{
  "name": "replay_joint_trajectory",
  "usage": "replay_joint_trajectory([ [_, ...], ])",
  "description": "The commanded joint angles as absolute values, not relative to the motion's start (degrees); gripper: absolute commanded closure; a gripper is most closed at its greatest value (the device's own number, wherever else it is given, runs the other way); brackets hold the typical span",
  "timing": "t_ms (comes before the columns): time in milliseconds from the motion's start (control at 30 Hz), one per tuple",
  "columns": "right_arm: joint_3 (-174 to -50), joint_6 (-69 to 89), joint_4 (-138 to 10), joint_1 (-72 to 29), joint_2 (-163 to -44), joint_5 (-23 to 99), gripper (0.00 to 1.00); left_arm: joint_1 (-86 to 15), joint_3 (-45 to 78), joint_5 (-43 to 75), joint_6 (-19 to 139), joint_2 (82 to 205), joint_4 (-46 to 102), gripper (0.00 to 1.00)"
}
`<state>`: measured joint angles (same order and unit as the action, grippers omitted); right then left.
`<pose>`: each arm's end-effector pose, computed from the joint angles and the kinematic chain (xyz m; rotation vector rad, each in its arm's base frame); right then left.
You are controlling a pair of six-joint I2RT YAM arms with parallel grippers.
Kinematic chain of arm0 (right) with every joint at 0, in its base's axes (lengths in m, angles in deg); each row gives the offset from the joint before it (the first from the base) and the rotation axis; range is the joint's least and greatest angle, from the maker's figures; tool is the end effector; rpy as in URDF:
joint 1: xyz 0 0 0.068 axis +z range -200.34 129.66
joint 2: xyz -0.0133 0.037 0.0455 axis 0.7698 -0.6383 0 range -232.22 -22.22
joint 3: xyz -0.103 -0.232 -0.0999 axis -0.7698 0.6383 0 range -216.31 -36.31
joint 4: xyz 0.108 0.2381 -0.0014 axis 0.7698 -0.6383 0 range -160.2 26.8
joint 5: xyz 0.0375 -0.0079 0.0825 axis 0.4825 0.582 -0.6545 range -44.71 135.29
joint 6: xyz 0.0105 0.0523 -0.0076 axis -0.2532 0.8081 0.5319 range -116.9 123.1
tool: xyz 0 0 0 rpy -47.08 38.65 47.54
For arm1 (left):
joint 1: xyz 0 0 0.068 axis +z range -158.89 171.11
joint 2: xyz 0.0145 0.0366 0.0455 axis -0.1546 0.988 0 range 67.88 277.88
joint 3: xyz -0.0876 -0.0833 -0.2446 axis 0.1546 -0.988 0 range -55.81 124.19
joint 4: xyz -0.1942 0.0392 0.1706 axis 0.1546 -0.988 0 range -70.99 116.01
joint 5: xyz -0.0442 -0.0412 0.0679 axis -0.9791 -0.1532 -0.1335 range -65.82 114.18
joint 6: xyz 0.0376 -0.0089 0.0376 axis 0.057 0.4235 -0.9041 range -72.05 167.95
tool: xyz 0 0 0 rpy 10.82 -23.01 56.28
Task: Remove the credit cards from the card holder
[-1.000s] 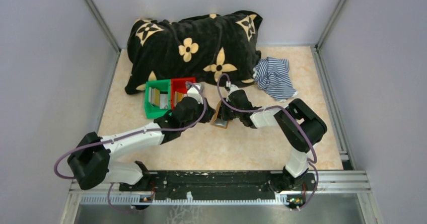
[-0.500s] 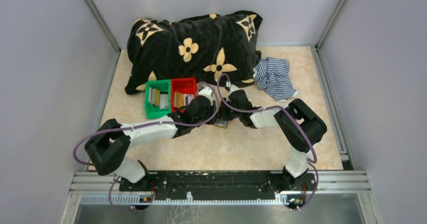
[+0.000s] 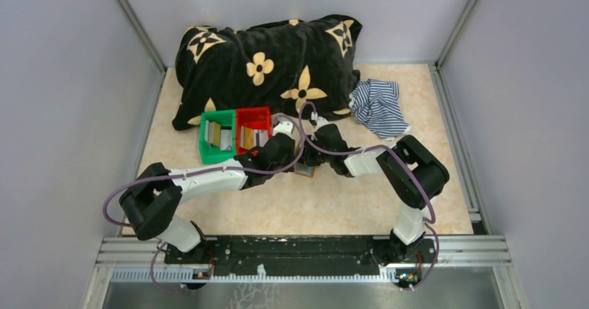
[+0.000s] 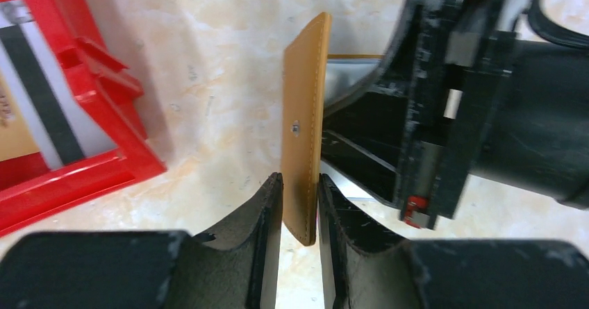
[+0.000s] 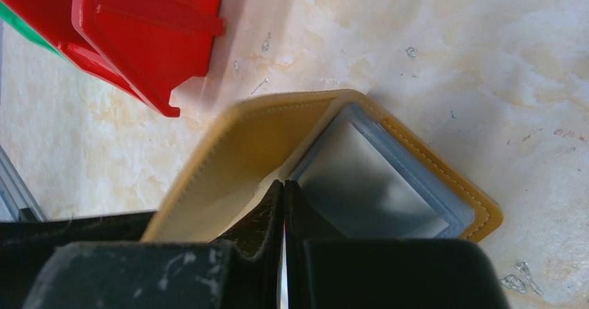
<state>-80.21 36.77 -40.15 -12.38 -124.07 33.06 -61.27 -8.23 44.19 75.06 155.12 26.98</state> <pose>0.2668 0.2177 0.1339 -0.2163 2.3132 0.9097 0.2038 -0.2445 0.1999 0.3016 2.2044 -0.3800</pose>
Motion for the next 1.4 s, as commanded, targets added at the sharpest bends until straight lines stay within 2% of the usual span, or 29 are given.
replay_joint_trajectory([
  [0,-78.98,35.89,-44.74,-12.75,-124.70,35.73,1.00,-60.46,-6.67,50.66,74.88,156.36,22.20,0.69],
  [367,-74.56,35.28,-45.92,-15.75,-121.29,36.70,1.00,-57.92,-5.13,52.00,77.54,162.70,17.91,0.67],
  [500,-73.00,35.29,-46.02,-17.32,-119.82,36.42,1.00,-57.91,-3.40,52.14,77.76,165.32,16.85,0.63],
  [567,-72.11,35.20,-46.06,-18.20,-118.81,36.50,1.00,-57.94,-2.94,51.36,77.75,166.38,17.02,0.58],
  [700,-70.81,35.18,-46.26,-20.16,-114.90,35.85,1.00,-57.89,-2.02,49.98,77.67,168.63,17.87,0.37],
  [767,-70.62,34.49,-46.90,-20.36,-112.88,35.88,1.00,-57.89,-1.47,49.13,78.00,169.63,17.80,0.32],
  [1367,-65.42,34.16,-52.38,-21.68,-100.15,37.82,1.00,-58.53,-0.13,44.26,79.08,173.88,20.61,0.39],
])
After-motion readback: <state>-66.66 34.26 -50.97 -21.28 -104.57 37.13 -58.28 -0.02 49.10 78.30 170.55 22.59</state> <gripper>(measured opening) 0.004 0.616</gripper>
